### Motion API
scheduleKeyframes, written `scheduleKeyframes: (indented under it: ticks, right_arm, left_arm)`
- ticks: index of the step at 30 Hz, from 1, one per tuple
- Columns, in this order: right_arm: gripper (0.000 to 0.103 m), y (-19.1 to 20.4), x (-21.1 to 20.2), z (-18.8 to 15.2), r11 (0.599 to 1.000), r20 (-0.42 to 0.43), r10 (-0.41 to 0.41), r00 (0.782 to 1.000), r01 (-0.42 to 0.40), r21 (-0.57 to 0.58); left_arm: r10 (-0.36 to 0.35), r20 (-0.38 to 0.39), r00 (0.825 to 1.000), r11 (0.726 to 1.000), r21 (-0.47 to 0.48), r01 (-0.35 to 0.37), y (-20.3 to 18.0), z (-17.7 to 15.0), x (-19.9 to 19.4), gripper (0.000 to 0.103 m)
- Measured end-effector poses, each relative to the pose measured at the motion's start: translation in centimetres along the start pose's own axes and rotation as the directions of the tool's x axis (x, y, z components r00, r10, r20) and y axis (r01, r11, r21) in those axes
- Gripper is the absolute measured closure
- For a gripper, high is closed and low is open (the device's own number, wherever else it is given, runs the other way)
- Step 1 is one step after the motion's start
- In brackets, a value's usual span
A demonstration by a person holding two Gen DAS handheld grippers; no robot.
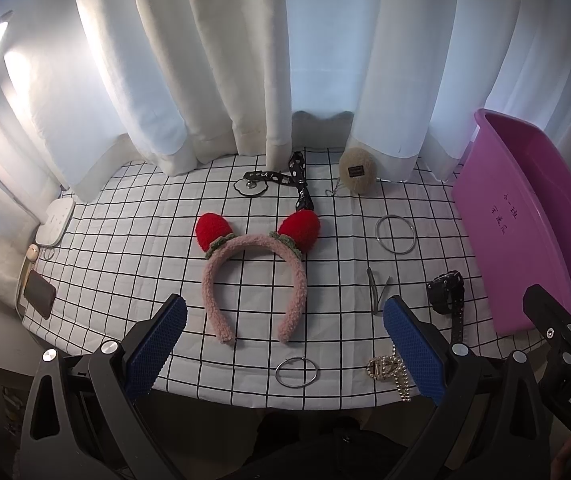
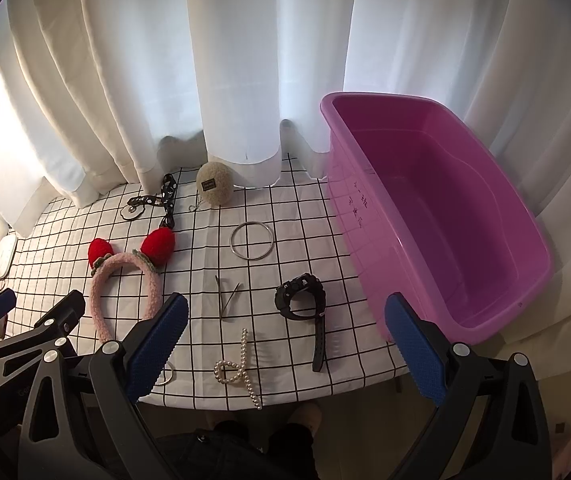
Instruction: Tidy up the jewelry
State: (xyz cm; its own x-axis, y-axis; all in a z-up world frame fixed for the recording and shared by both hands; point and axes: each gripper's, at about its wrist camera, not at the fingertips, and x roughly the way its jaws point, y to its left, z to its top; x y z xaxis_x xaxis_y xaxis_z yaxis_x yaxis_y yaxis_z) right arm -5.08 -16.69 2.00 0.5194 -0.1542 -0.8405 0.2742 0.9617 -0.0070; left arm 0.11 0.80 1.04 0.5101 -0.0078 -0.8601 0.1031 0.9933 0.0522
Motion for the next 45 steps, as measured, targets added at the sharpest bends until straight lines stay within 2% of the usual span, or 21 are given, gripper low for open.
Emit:
scheduleKeyframes:
  ticks: [26, 30, 34, 37, 40, 44, 45]
  right_arm:
    - [0.009, 0.3, 0.3, 0.1, 1.000, -0.007, 0.010, 1.000, -0.010, -0.002]
    - [0.009, -0.1, 0.7, -0.1, 0.998, -0.011, 0.066, 0.998, -0.065, 0.019]
    - [0.009, -0.8, 1.6, -0.5, 0.995, -0.028, 0.095, 0.995, -0.095, 0.031]
    - [0.009, -1.4, 2.9, -1.0, 0.995, -0.045, 0.096, 0.994, -0.095, 0.020]
    - [0.009, -1.8, 4.3, -2.0, 0.994, -0.053, 0.105, 0.993, -0.105, 0.004]
    - [0.009, -2.8, 6.7, -3.9, 0.994, -0.090, 0.104, 0.991, -0.105, -0.005]
    - [0.009, -3.1, 7.5, -4.4, 0.993, -0.108, 0.115, 0.987, -0.115, 0.006]
  left_arm:
    - [0.001, -0.003, 1.000, 1.000, -0.003, -0.001, 0.1, 0.2, 0.3, 0.006]
    - [0.003, -0.016, 1.000, 1.000, -0.017, -0.003, 0.7, 0.3, 1.0, 0.006]
    - [0.011, -0.021, 1.000, 0.997, -0.072, -0.013, 3.0, 0.2, 1.8, 0.006]
    - [-0.005, -0.041, 0.999, 0.990, -0.142, -0.001, 5.5, -0.3, 3.2, 0.006]
    - [-0.056, -0.066, 0.996, 0.980, -0.196, 0.042, 7.3, -1.7, 5.1, 0.006]
    - [-0.143, -0.099, 0.985, 0.970, -0.210, 0.120, 7.6, -4.8, 8.1, 0.006]
    - [-0.144, -0.111, 0.983, 0.972, -0.202, 0.119, 7.4, -5.5, 8.8, 0.006]
